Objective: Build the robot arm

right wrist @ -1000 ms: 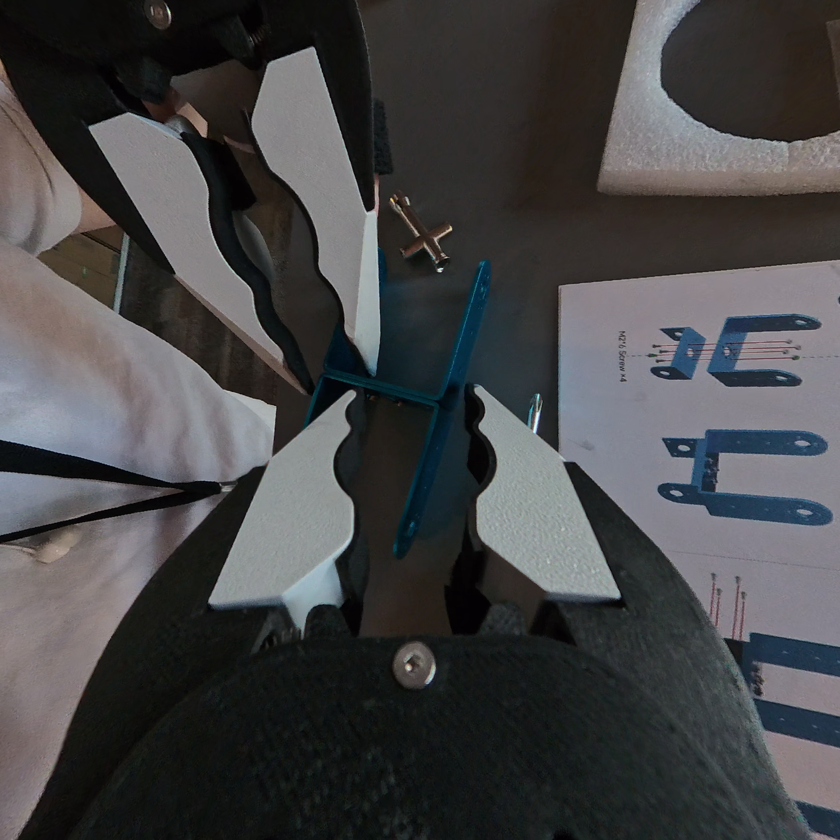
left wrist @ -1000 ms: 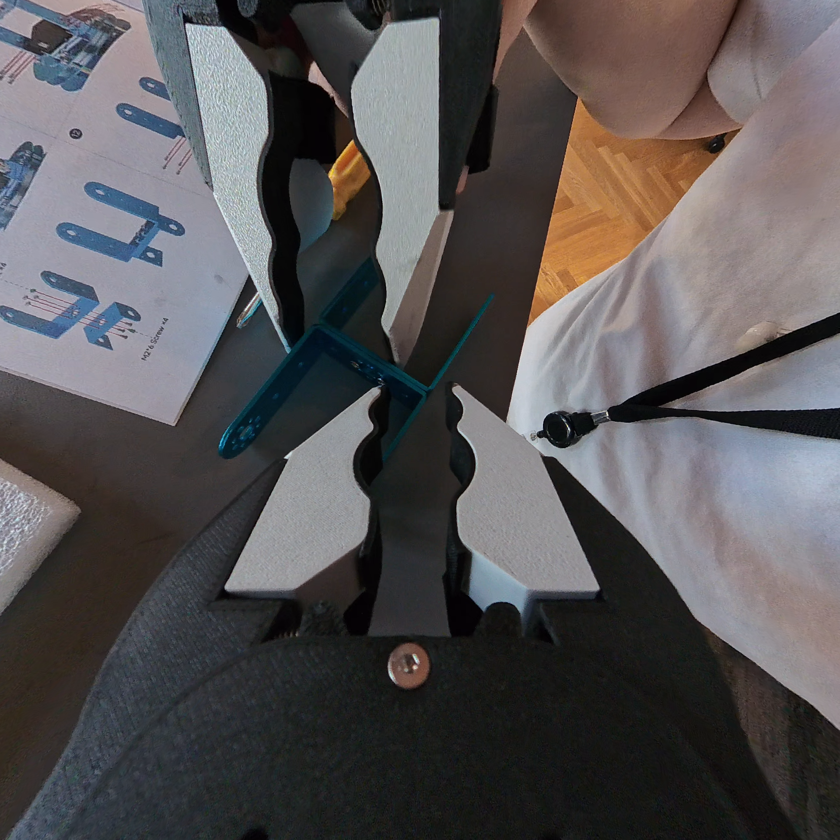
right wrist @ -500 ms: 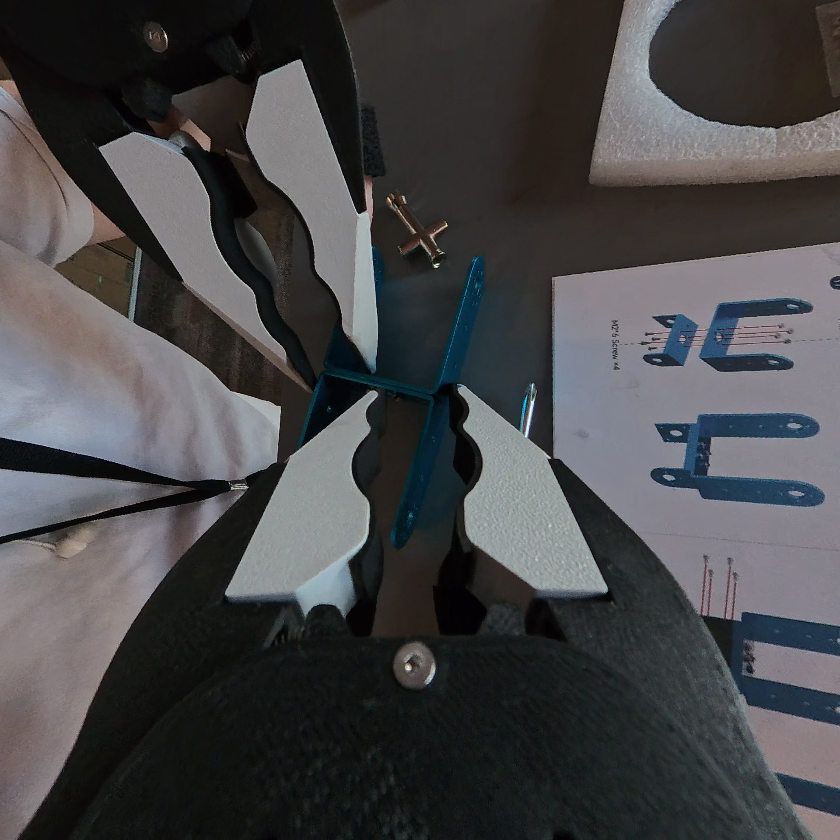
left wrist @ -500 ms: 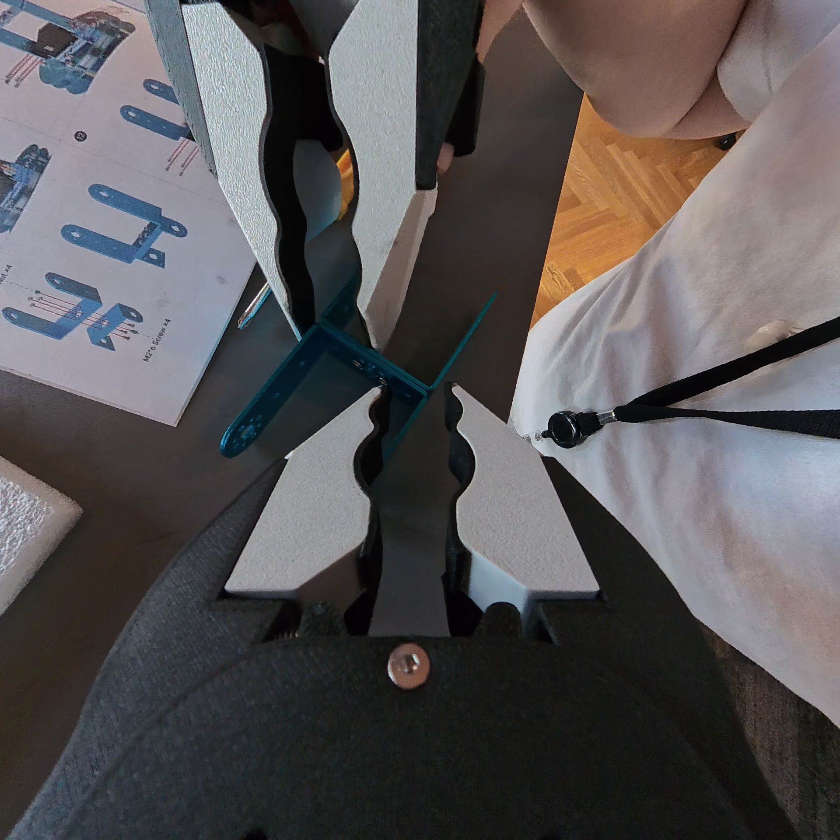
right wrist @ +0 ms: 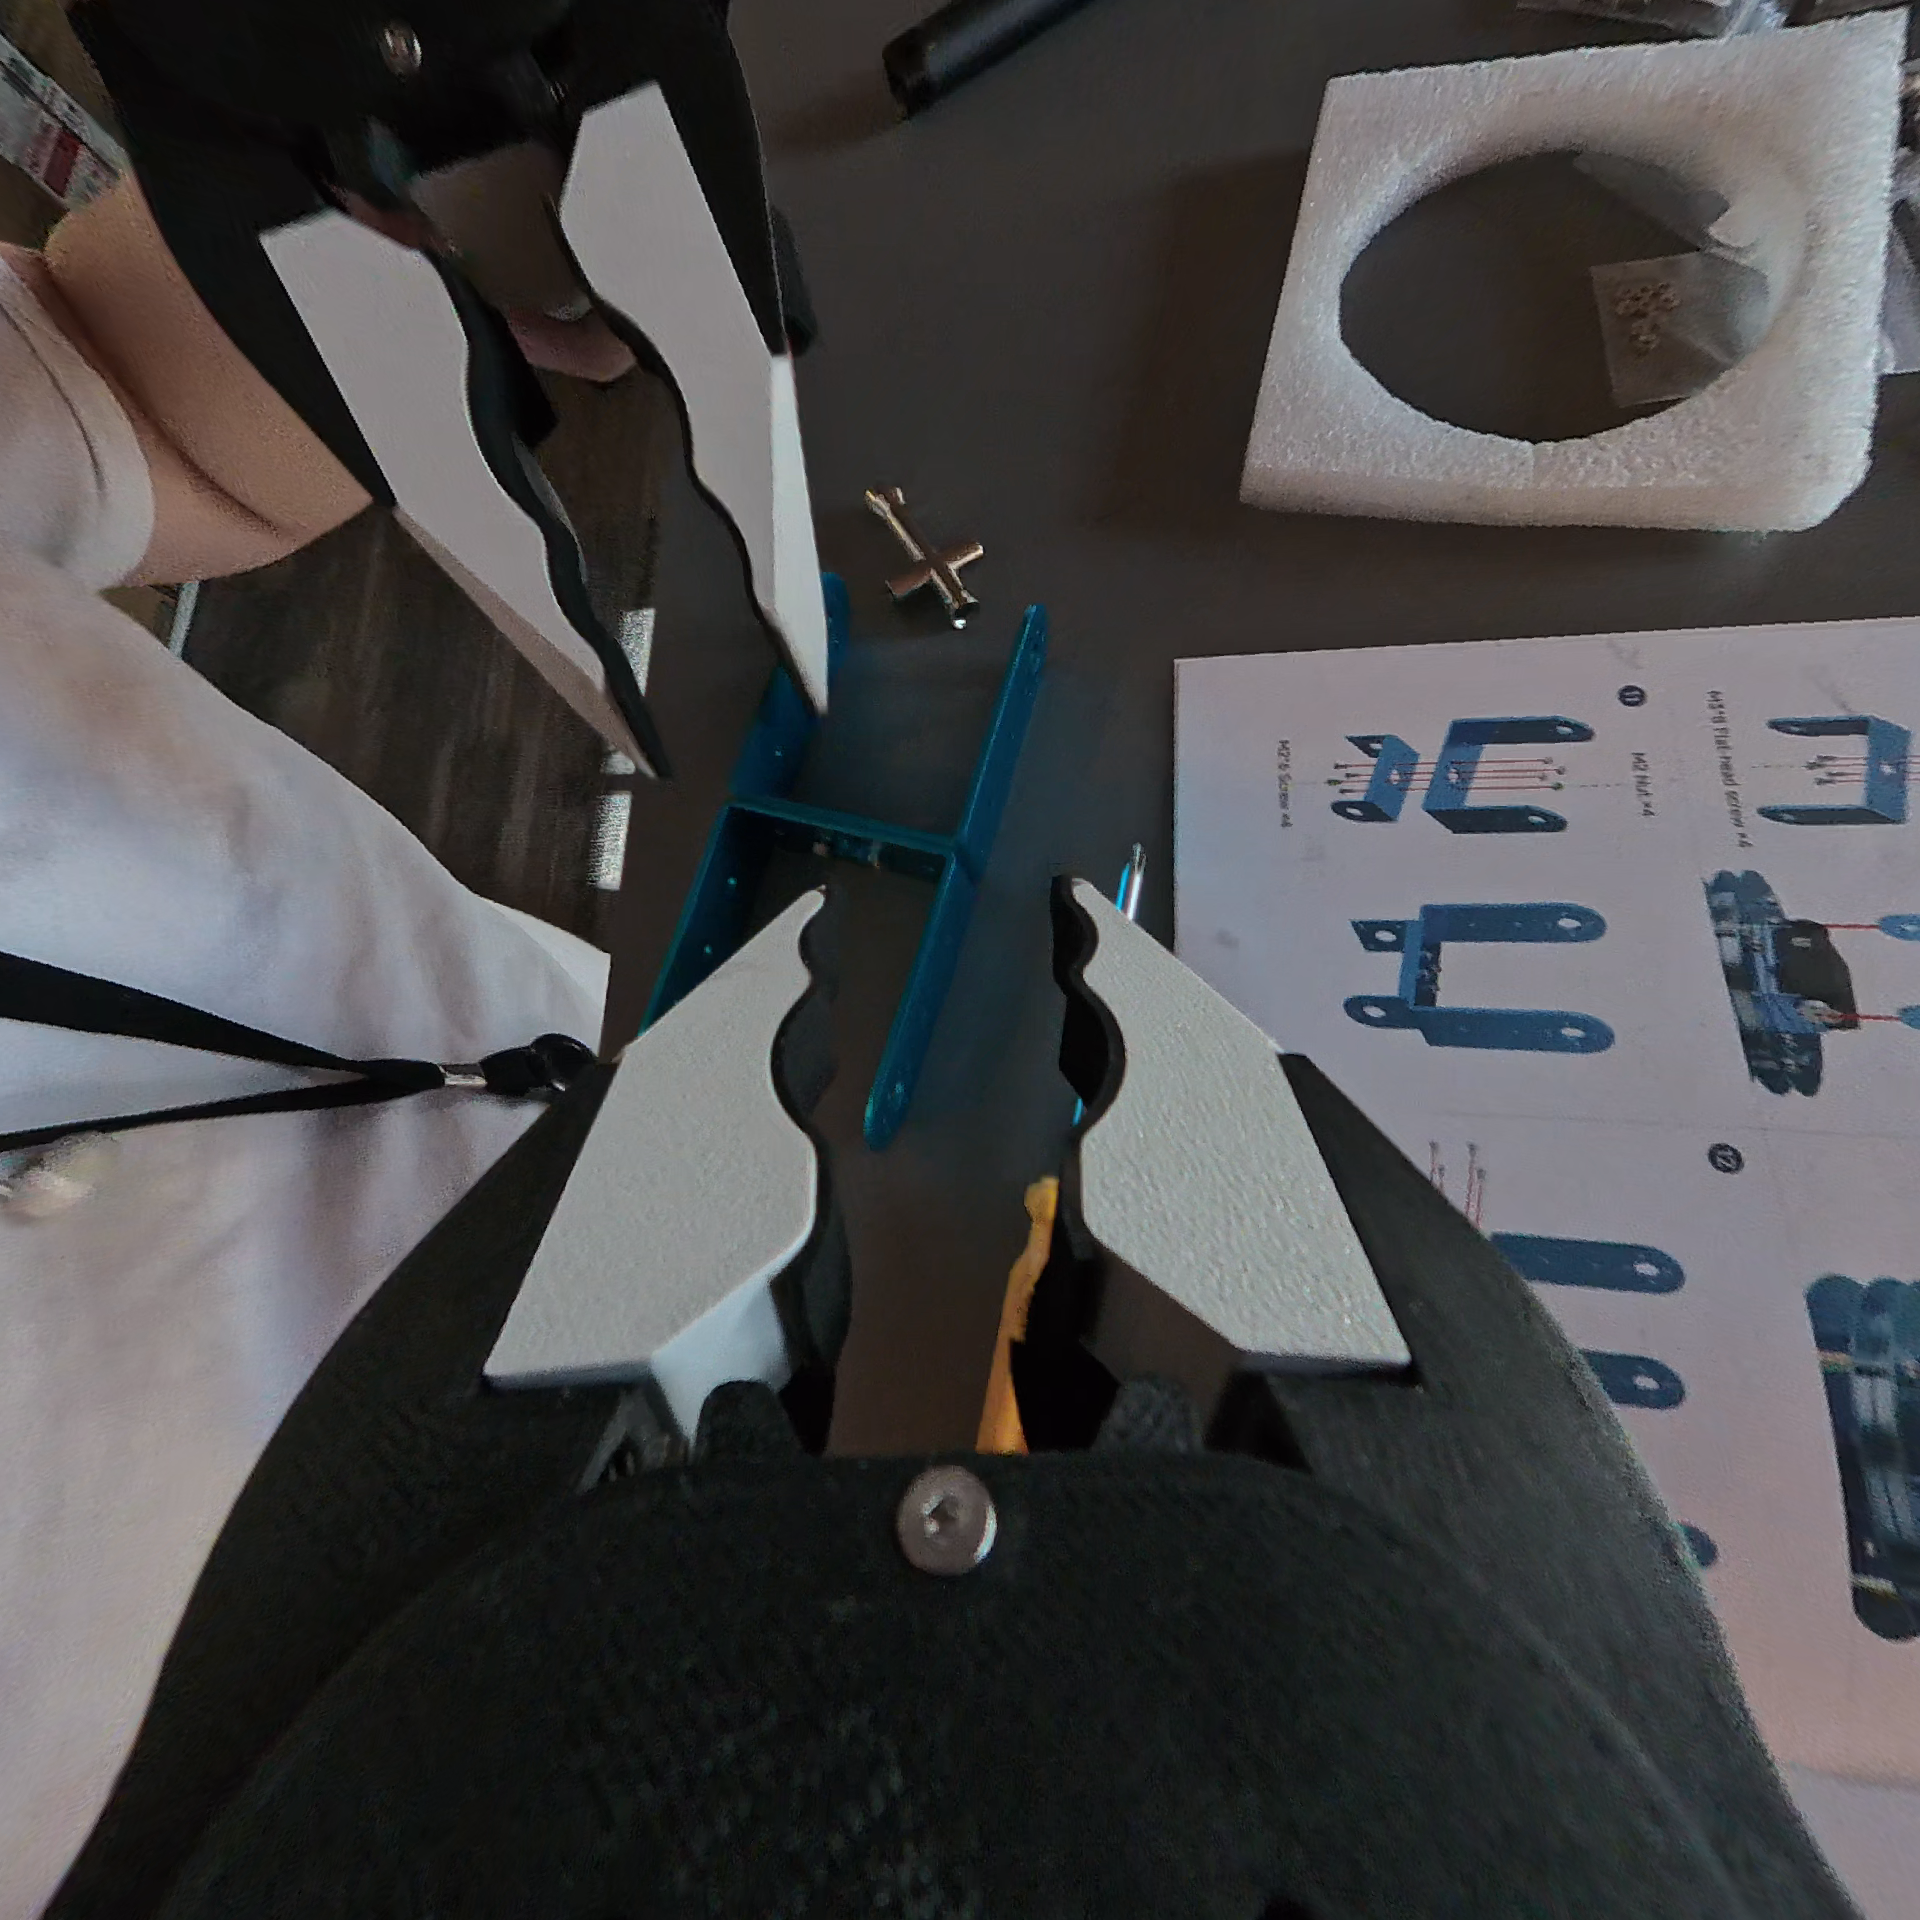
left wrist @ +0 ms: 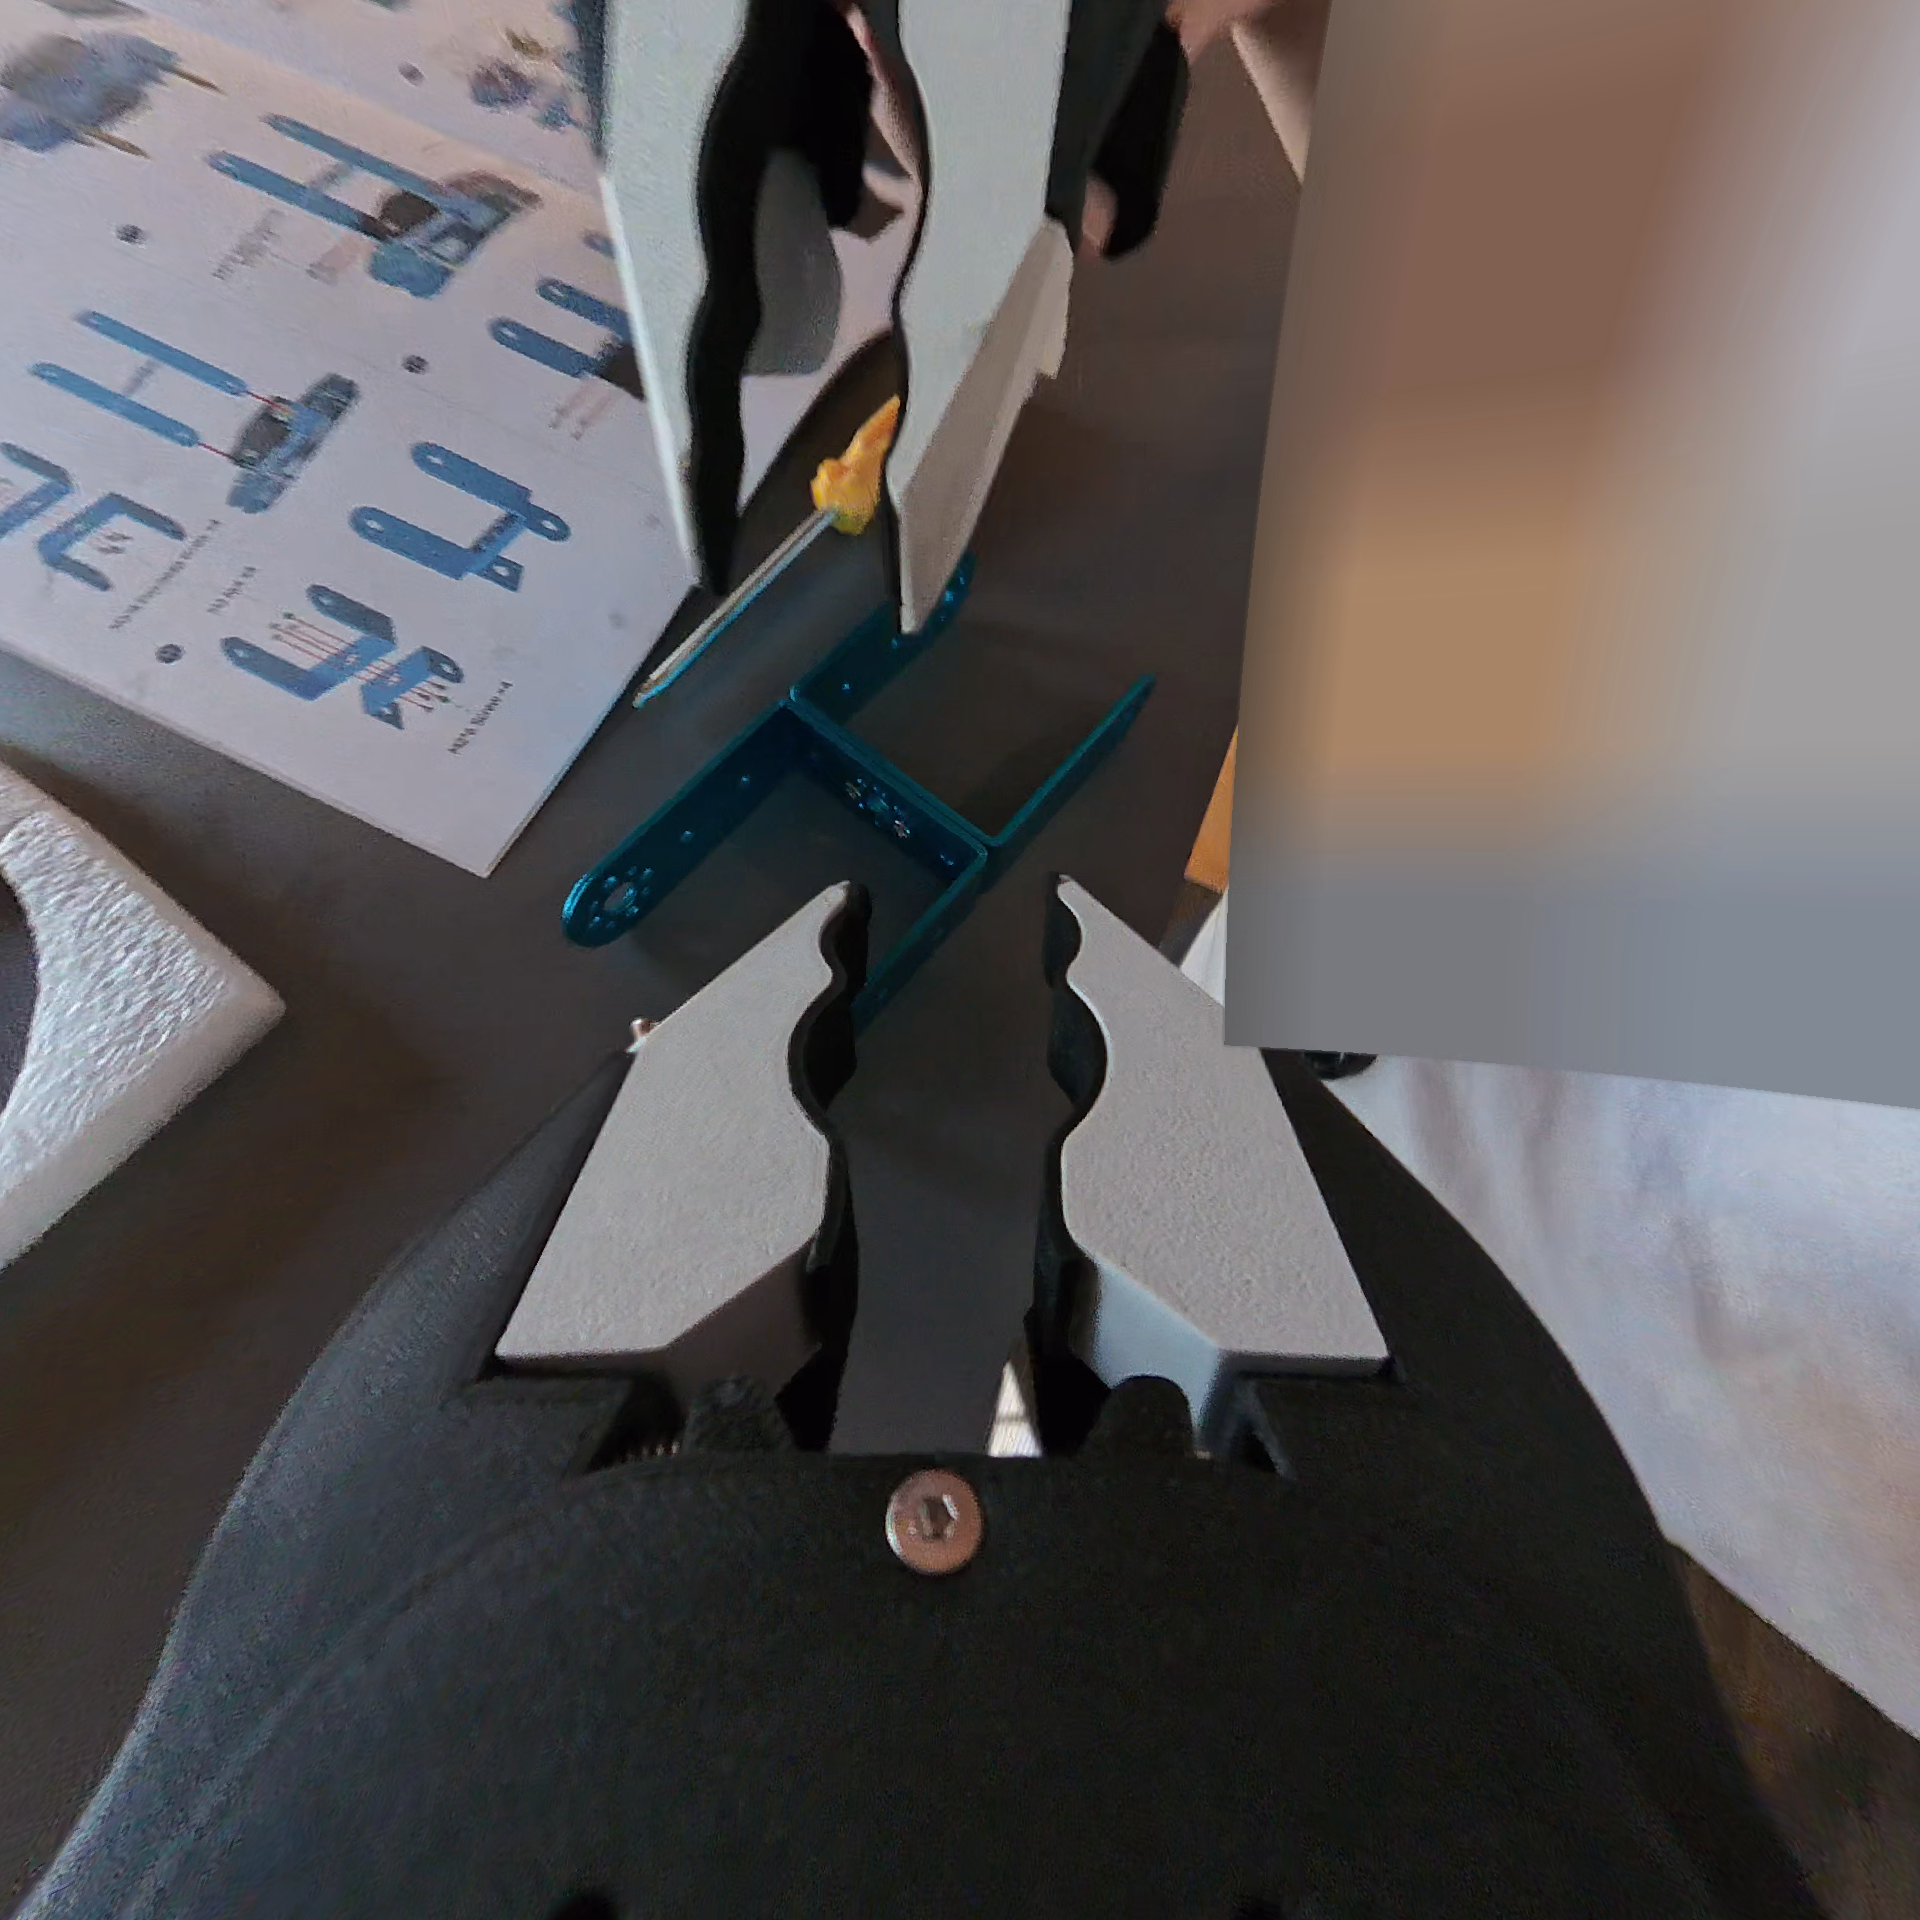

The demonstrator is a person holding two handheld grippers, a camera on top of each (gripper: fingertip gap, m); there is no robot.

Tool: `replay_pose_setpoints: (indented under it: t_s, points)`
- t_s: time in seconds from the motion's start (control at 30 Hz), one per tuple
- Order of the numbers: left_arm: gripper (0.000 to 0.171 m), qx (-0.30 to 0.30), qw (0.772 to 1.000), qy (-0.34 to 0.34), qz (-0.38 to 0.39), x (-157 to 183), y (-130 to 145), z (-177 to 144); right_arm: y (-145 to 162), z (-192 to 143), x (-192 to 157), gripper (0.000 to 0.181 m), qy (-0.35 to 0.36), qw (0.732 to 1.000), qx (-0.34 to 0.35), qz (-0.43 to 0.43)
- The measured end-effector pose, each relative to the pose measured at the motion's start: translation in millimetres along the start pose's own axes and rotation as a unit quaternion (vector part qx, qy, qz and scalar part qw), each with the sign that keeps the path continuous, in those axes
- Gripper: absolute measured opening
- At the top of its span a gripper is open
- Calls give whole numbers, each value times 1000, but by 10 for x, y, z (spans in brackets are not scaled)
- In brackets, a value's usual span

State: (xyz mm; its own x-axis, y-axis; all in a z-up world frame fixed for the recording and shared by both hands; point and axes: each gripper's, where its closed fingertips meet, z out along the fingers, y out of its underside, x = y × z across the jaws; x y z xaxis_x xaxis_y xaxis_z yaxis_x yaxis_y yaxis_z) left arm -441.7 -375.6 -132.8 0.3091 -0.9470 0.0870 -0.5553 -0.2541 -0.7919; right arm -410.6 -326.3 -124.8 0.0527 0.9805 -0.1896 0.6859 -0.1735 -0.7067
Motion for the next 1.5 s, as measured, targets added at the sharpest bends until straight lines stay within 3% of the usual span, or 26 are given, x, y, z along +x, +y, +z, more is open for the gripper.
replay_pose_setpoints:
  t_s: [0.23,0.4,0.53,0.67,1.0,1.23,1.4,1.5]
  points:
    - [24,93,992,-79,-37,-92,-163,-195,159,-106,4,37,17,1000,22,-12]
    - [17,90,987,-75,-110,-137,-228,-117,-98,-138,-172,26,64,988,95,-102]
    - [17,81,979,-56,-177,-123,-272,-36,-24,-103,-182,28,125,973,90,-170]
    - [25,76,969,-51,-230,-137,-279,11,101,-78,-135,35,111,982,90,-125]
    - [16,23,961,-103,-254,-228,-171,42,154,23,-27,32,118,988,84,-61]
    - [17,156,931,-148,-294,-211,-196,-295,104,56,-45,31,117,988,51,-82]
    - [20,207,909,-175,-315,-212,-4,-475,99,-299,-26,31,134,985,62,-93]
    - [21,225,894,-174,-347,-146,92,-531,142,-337,-88,31,104,990,69,-64]
